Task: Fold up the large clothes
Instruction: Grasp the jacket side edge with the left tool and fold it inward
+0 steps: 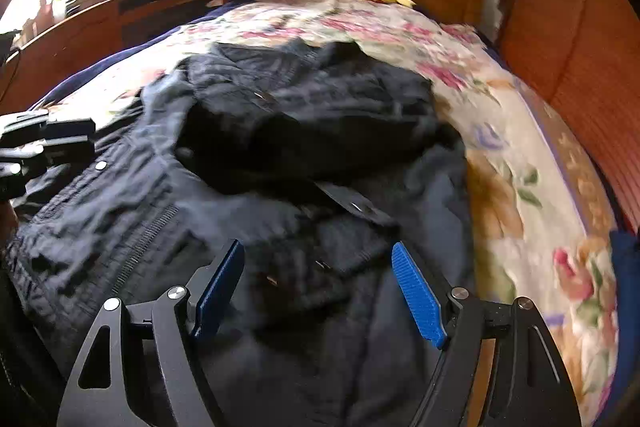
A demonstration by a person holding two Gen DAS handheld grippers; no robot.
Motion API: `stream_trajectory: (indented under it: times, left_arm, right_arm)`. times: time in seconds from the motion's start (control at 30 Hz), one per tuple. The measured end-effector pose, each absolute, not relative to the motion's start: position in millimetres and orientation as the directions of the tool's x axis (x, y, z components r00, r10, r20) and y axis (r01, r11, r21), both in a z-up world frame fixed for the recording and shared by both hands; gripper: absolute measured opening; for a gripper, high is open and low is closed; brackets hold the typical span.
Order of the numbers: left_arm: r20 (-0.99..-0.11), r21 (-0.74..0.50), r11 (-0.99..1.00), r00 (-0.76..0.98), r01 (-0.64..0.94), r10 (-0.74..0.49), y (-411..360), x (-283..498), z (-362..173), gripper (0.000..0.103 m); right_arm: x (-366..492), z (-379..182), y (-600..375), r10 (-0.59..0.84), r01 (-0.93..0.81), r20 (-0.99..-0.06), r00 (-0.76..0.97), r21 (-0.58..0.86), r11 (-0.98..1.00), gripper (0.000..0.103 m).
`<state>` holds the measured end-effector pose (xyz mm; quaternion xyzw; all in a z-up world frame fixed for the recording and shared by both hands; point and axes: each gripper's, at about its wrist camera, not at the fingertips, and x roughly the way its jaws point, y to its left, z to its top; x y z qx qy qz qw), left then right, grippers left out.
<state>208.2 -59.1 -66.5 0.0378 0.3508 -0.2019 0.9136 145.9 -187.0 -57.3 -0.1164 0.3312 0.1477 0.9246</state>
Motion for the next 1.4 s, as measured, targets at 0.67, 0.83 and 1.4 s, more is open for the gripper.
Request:
stream_trajectory:
  times: [0.67, 0.83, 1.4]
  left_arm:
    - [-0.76, 0.144, 0.906, 0.631, 0.398, -0.157, -164.9, 309.1, -88.5, 0.037]
    - [-0.792, 0.189, 0.897, 0.602, 0.399, -0.101, -159.6, 313.8, -107.9, 0.037]
    - [-0.75, 0.162, 0.909, 0.647, 0.385, -0.14, -117.6, 301.8, -91.1, 0.011]
  right_arm:
    - [160.0, -94.2, -206.6, 0.254, -0.313, -0.637, 0.728, 0.021, 0.95, 0.078]
    - [161.7, -96.2, -211.2, 0.269, -0.315, -0.64, 0.719, 0.045, 0.948, 0.078]
    - [162.4, -97.5, -207.3, 0.252, -0.317, -0.646, 0.721, 0.017, 0.948, 0.078]
